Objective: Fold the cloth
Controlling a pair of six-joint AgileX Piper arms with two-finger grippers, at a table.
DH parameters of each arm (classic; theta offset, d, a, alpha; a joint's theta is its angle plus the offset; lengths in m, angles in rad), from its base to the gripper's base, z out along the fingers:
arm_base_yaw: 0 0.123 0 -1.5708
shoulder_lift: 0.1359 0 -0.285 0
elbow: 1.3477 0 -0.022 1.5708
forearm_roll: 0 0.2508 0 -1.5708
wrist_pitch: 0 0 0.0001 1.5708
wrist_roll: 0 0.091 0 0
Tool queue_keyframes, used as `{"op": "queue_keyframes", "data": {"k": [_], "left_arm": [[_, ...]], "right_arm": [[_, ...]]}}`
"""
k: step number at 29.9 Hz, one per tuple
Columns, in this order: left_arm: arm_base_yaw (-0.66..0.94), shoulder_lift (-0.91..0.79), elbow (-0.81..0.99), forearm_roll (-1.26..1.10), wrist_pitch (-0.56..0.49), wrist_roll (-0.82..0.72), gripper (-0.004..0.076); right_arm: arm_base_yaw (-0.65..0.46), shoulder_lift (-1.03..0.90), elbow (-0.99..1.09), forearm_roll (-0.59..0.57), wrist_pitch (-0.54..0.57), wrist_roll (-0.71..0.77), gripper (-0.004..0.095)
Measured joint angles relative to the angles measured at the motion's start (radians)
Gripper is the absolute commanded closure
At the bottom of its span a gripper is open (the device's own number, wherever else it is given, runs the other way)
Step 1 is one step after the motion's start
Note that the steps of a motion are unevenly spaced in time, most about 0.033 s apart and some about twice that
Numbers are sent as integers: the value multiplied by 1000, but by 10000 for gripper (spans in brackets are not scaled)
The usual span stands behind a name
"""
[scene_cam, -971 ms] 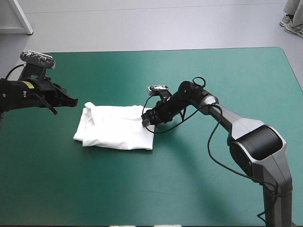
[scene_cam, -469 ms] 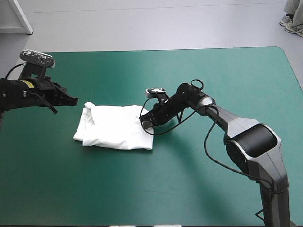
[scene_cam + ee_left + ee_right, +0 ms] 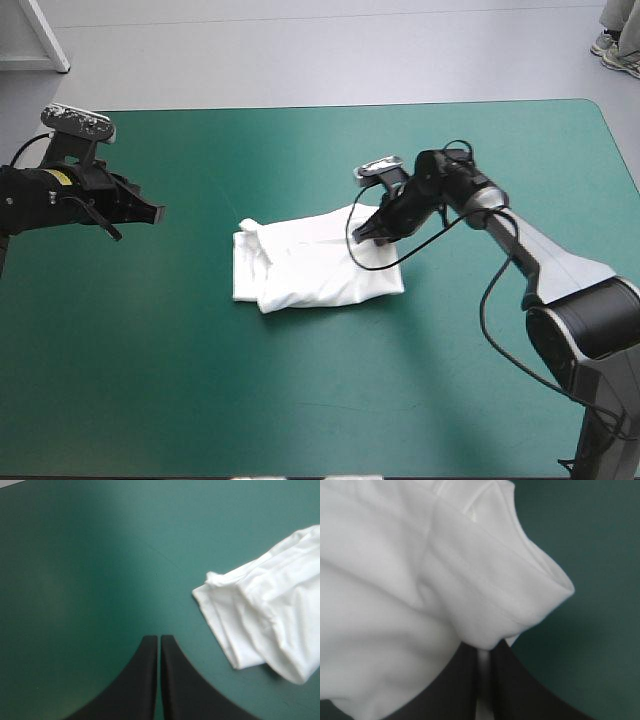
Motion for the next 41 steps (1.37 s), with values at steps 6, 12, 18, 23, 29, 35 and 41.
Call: {"op": "queue_keyframes", "data": {"k": [6, 12, 18, 23, 29, 35, 41], "left_arm": [[0, 0, 0, -14, 3, 0, 705], [0, 0, 0, -18, 4, 0, 705], [0, 0, 0, -41, 4, 9, 705], [0, 0, 0, -45, 8, 15, 705], [0, 0, 0, -45, 12, 18, 705], [0, 0, 0, -45, 3, 18, 705], [0, -38, 0, -44, -28, 18, 705]], "right_arm": [[-209, -58, 0, -99, 66, 7, 907], [-427, -66, 0, -168, 100, 11, 907], [-578, -66, 0, -202, 100, 13, 906], [-619, -66, 10, -240, 97, 29, 908], [-626, -66, 92, -274, 52, 44, 697], [-630, -76, 95, -291, 52, 68, 63], [-634, -202, -2, -105, 98, 34, 217]]}}
